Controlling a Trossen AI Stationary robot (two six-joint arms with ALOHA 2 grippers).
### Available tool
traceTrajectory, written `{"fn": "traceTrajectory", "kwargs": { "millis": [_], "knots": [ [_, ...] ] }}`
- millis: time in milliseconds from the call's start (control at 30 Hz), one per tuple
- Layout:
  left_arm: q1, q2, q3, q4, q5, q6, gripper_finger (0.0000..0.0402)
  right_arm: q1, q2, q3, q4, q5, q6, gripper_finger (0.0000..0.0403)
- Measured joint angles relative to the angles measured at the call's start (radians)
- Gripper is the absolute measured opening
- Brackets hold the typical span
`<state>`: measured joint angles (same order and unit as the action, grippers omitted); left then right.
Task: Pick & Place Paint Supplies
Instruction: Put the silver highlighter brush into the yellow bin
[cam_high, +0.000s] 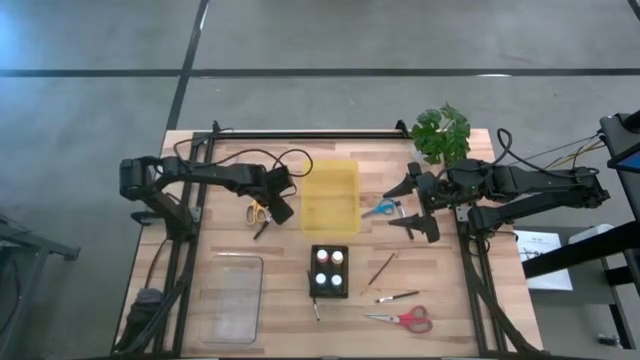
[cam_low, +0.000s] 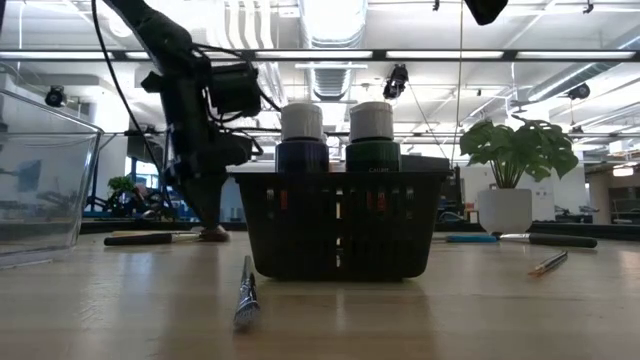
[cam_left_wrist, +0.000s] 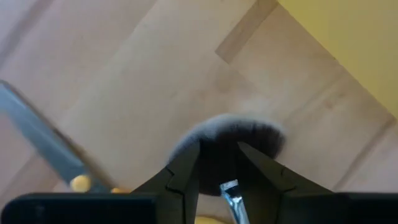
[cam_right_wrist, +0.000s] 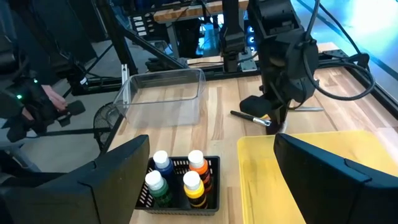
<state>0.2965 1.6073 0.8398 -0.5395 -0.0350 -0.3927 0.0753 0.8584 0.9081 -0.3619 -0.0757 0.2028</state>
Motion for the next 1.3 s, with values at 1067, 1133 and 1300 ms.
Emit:
{"fn": "traceTrajectory", "kwargs": {
  "millis": [1067, 1133, 1300],
  "knots": [
    [0.000, -0.067, 0.050, 0.116, 0.030, 0.133, 0.0006, 0.000, 0.000, -0.001, -0.001, 0.000, 0.025, 0.0343],
    [0.000, -0.097, 0.086, 0.088, 0.028, 0.152, 0.0006, 0.000, 0.000, -0.001, -0.001, 0.000, 0.024, 0.0343],
    [-0.003, -0.151, 0.202, -0.018, 0.032, 0.205, 0.0006, 0.000, 0.000, -0.002, -0.002, 0.000, 0.018, 0.0343]
  ]
}}
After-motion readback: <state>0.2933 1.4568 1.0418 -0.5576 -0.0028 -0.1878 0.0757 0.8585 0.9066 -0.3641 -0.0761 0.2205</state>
